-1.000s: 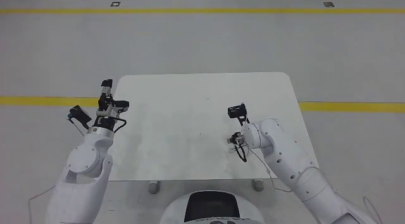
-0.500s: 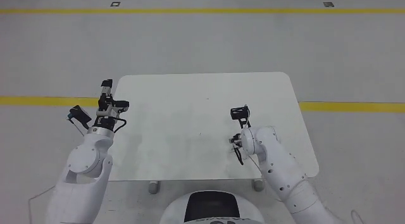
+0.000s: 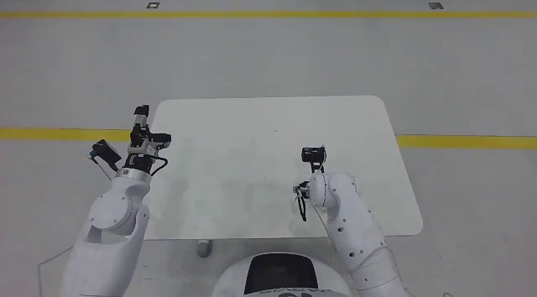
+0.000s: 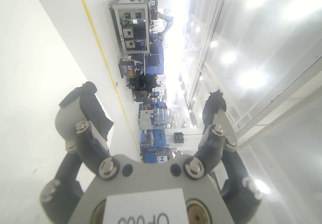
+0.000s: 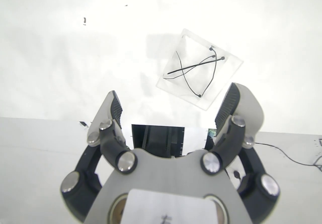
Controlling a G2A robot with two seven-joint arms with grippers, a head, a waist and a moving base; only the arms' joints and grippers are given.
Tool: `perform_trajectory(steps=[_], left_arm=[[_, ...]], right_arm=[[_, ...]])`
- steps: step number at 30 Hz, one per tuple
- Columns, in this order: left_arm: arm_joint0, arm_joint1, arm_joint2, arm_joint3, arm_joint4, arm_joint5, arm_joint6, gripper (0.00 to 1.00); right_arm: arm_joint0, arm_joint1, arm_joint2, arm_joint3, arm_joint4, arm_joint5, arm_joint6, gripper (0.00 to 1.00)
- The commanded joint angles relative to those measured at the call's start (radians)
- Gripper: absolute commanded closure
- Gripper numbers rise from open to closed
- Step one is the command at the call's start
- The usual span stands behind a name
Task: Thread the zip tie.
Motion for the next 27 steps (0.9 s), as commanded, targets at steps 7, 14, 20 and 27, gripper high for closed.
perform_trajectory(steps=[7,14,20,27], left_arm=[[0.000,0.000,0.000,0.000,0.000,0.000,0.000,0.00],[0.000,0.000,0.000,0.000,0.000,0.000,0.000,0.00],[0.000,0.000,0.000,0.000,0.000,0.000,0.000,0.00],[0.000,0.000,0.000,0.000,0.000,0.000,0.000,0.00]], right_arm=[[-0.033,-0.042,0.082,0.010,0.000,0.000,-0.050,0.00],[-0.033,-0.042,0.082,0.010,0.000,0.000,-0.050,0.00],[-0.035,-0.041,0.079,0.007,0.000,0.000,-0.075,0.00],[-0.050,-0.046,0.095,-0.007,0.000,0.000,-0.130,0.00]])
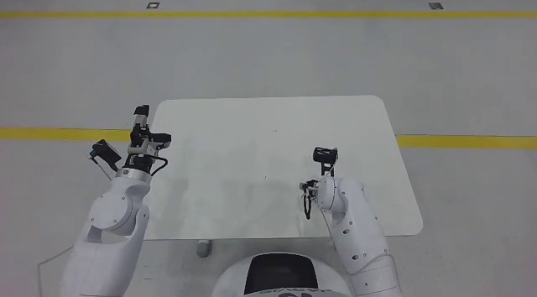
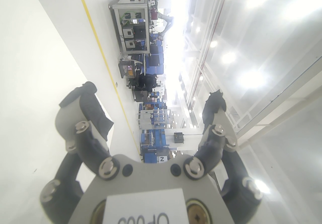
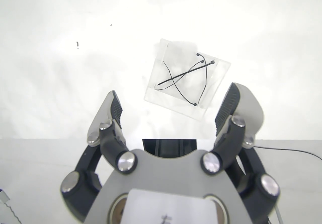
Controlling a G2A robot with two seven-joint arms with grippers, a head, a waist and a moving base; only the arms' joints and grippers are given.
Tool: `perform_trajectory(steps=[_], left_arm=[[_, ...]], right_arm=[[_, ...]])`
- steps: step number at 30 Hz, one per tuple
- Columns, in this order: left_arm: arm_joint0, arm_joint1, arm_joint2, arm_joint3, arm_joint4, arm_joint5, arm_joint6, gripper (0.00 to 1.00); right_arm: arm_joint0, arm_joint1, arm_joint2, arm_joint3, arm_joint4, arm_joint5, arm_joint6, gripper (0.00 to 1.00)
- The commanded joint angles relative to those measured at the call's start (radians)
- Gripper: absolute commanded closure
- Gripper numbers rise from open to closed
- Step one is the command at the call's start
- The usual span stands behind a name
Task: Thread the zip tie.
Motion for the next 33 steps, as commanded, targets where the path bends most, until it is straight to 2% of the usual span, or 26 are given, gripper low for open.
perform_trajectory(steps=[1,3,5,8,10,16,17,21,29,33], left_arm=[[0.000,0.000,0.000,0.000,0.000,0.000,0.000,0.00],[0.000,0.000,0.000,0.000,0.000,0.000,0.000,0.00],[0.000,0.000,0.000,0.000,0.000,0.000,0.000,0.00],[0.000,0.000,0.000,0.000,0.000,0.000,0.000,0.00],[0.000,0.000,0.000,0.000,0.000,0.000,0.000,0.00],[0.000,0.000,0.000,0.000,0.000,0.000,0.000,0.00],[0.000,0.000,0.000,0.000,0.000,0.000,0.000,0.00],[0.000,0.000,0.000,0.000,0.000,0.000,0.000,0.00],[0.000,0.000,0.000,0.000,0.000,0.000,0.000,0.00],[0.000,0.000,0.000,0.000,0.000,0.000,0.000,0.00]], right_arm=[[0.000,-0.001,0.001,-0.001,0.000,0.000,-0.006,0.00],[0.005,-0.001,0.004,-0.001,0.000,0.000,-0.007,0.51],[0.009,-0.002,0.011,0.003,0.000,0.000,-0.006,0.60],[0.019,-0.009,0.033,0.011,0.000,0.000,0.016,0.64],[0.032,-0.017,0.051,0.029,0.000,0.000,0.025,0.63],[0.047,-0.035,0.065,0.054,0.000,0.000,0.013,0.65],[0.048,-0.037,0.066,0.058,0.000,0.000,0.006,0.68],[0.056,-0.041,0.077,0.085,0.000,0.000,-0.009,0.71],[0.072,-0.048,0.082,0.133,0.000,0.000,-0.009,0.69],[0.085,-0.049,0.085,0.164,0.000,0.000,-0.021,0.73]])
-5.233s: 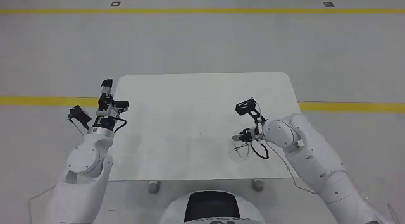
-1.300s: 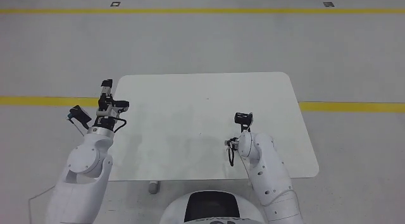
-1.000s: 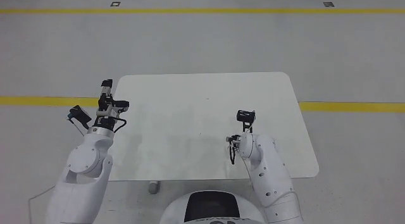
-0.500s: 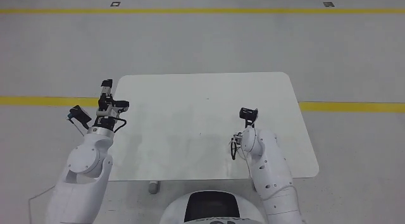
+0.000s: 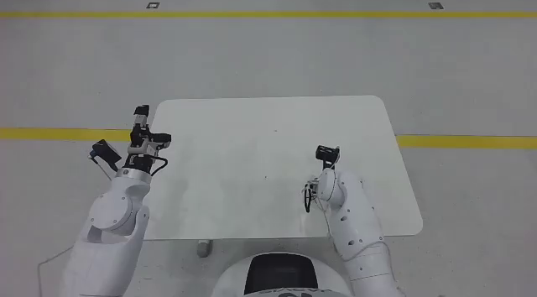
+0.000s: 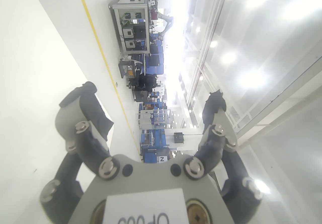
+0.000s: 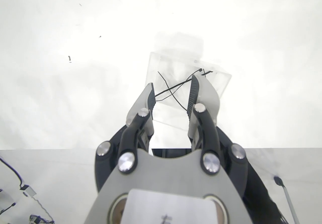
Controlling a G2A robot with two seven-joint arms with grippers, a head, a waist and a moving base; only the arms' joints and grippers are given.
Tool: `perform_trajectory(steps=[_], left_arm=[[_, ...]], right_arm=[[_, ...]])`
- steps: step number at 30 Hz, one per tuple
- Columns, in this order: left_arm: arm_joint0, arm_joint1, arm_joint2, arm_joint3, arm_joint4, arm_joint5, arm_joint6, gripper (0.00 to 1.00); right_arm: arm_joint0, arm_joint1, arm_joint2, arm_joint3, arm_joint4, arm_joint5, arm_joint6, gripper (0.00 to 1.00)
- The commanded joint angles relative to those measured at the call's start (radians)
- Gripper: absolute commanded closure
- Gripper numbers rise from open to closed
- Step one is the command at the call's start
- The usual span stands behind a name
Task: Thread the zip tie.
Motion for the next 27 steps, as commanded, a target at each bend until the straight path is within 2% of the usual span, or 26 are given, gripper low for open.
perform_trajectory(steps=[1,6,19,27], left_arm=[[0.000,0.000,0.000,0.000,0.000,0.000,0.000,0.00],[0.000,0.000,0.000,0.000,0.000,0.000,0.000,0.00],[0.000,0.000,0.000,0.000,0.000,0.000,0.000,0.00],[0.000,0.000,0.000,0.000,0.000,0.000,0.000,0.00]], right_arm=[[0.005,0.000,0.001,0.014,0.000,0.000,-0.006,0.73],[0.015,0.002,0.002,0.042,0.000,0.000,-0.012,0.79],[0.047,0.013,0.001,0.114,0.000,0.000,-0.023,0.79],[0.066,0.019,-0.009,0.144,0.000,0.000,-0.029,0.89]])
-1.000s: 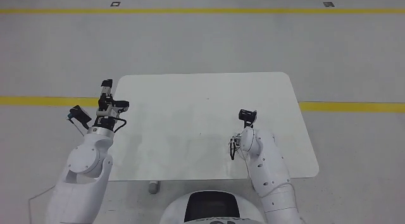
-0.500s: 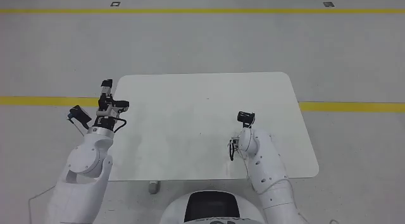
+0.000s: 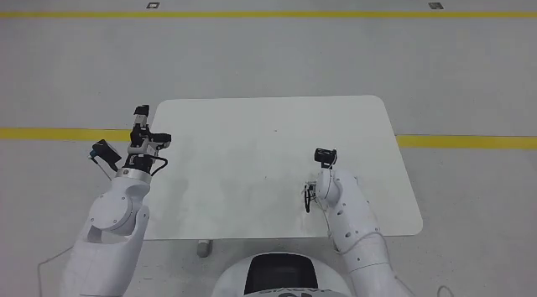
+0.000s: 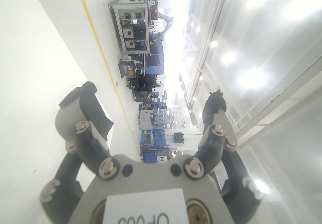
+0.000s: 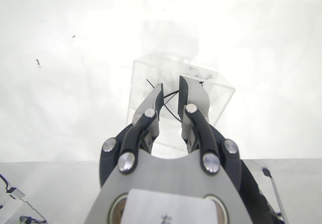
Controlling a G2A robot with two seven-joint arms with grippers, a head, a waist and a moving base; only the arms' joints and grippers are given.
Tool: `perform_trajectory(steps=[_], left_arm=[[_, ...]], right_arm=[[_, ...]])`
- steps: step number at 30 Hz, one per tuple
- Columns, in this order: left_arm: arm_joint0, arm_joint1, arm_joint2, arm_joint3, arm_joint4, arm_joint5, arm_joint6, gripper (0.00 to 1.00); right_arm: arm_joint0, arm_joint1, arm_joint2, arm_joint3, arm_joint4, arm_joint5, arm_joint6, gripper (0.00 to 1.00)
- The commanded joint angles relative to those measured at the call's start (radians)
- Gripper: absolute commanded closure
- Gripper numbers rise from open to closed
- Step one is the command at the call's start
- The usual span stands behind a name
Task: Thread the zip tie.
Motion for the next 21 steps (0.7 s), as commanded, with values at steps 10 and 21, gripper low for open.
perform_trajectory(steps=[10,21], left_arm=[[0.000,0.000,0.000,0.000,0.000,0.000,0.000,0.00],[0.000,0.000,0.000,0.000,0.000,0.000,0.000,0.00]], right_arm=[[-0.001,0.009,-0.003,-0.007,0.000,0.000,-0.006,0.80],[0.018,0.028,-0.031,0.019,0.000,0.000,0.006,0.84]])
